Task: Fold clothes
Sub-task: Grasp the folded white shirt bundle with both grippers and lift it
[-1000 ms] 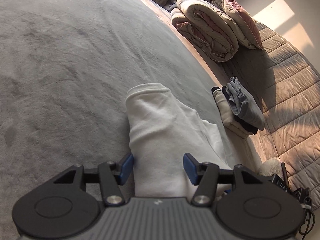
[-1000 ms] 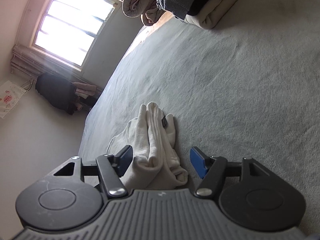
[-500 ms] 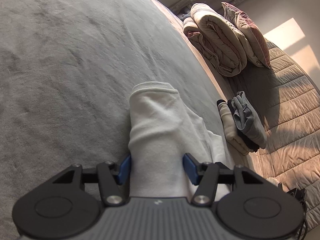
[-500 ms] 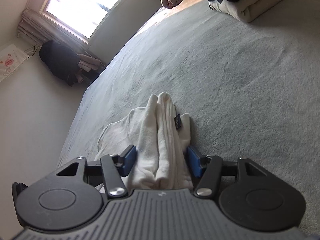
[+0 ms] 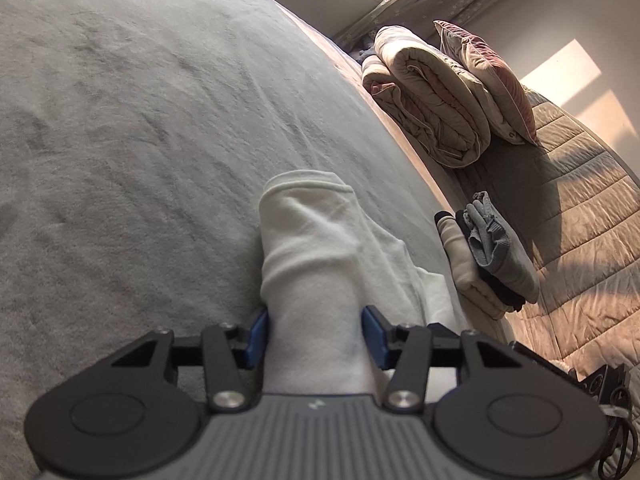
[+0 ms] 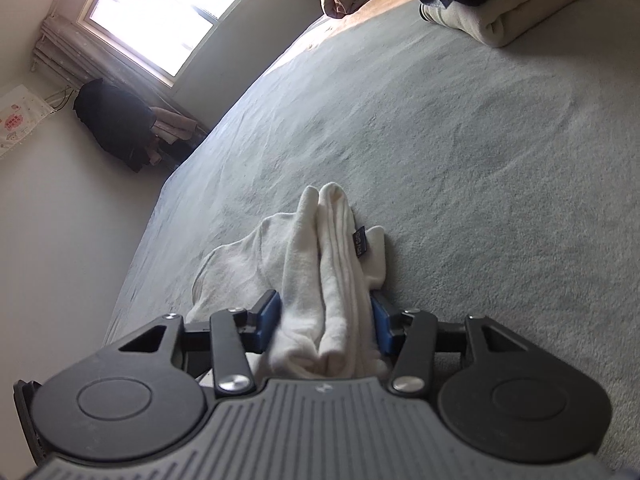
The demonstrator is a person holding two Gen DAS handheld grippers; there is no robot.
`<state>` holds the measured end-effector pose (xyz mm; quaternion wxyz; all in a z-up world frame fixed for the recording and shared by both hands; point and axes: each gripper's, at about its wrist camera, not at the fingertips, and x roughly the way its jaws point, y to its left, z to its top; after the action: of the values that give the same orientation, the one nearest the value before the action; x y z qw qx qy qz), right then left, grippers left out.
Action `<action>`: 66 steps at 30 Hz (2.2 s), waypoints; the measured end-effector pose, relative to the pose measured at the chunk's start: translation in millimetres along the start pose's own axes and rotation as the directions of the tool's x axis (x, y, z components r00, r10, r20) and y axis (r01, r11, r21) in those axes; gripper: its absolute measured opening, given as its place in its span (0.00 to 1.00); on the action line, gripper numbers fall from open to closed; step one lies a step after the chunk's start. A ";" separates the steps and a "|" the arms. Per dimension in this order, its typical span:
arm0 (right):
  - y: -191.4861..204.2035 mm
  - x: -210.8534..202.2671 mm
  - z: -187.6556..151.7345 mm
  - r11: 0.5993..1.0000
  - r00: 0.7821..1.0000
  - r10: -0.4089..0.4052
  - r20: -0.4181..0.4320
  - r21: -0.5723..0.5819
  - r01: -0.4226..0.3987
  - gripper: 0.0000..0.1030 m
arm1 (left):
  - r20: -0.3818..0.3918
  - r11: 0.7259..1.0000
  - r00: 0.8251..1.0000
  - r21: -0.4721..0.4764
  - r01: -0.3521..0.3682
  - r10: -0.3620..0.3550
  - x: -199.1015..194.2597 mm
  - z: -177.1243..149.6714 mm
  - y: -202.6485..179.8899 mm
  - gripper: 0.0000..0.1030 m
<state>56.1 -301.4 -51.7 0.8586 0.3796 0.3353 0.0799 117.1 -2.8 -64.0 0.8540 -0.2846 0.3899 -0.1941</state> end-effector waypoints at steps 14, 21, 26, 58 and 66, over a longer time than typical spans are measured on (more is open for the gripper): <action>0.6 -33.9 42.2 0.999 0.998 0.050 0.046 0.015 -0.050 0.41 | 0.033 0.997 0.999 0.080 0.021 -0.024 -3.4 13.9 -67.2 0.36; -7.4 -57.5 63.2 0.999 1.000 -0.014 0.016 -0.039 0.014 0.41 | -0.011 0.994 0.999 0.108 0.032 -0.031 9.1 -5.8 -92.7 0.37; -25.2 -54.9 54.2 0.995 0.997 -0.073 -0.017 -0.064 0.072 0.41 | -0.085 0.996 0.996 0.089 0.016 -0.008 25.9 -27.1 -80.6 0.38; -28.5 -106.1 181.1 0.991 0.992 0.045 0.119 -0.130 -0.029 0.40 | -0.015 0.969 0.988 0.195 0.154 -0.154 54.2 32.5 -211.9 0.31; -40.2 -108.6 251.2 0.987 0.978 0.024 0.205 -0.160 0.009 0.40 | -0.005 0.949 0.979 0.245 0.199 -0.204 100.4 61.1 -271.8 0.31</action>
<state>128.4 -522.3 98.2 0.9161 0.3169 0.2355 0.0701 197.0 -245.2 86.1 0.8623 -0.2175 0.3230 -0.3239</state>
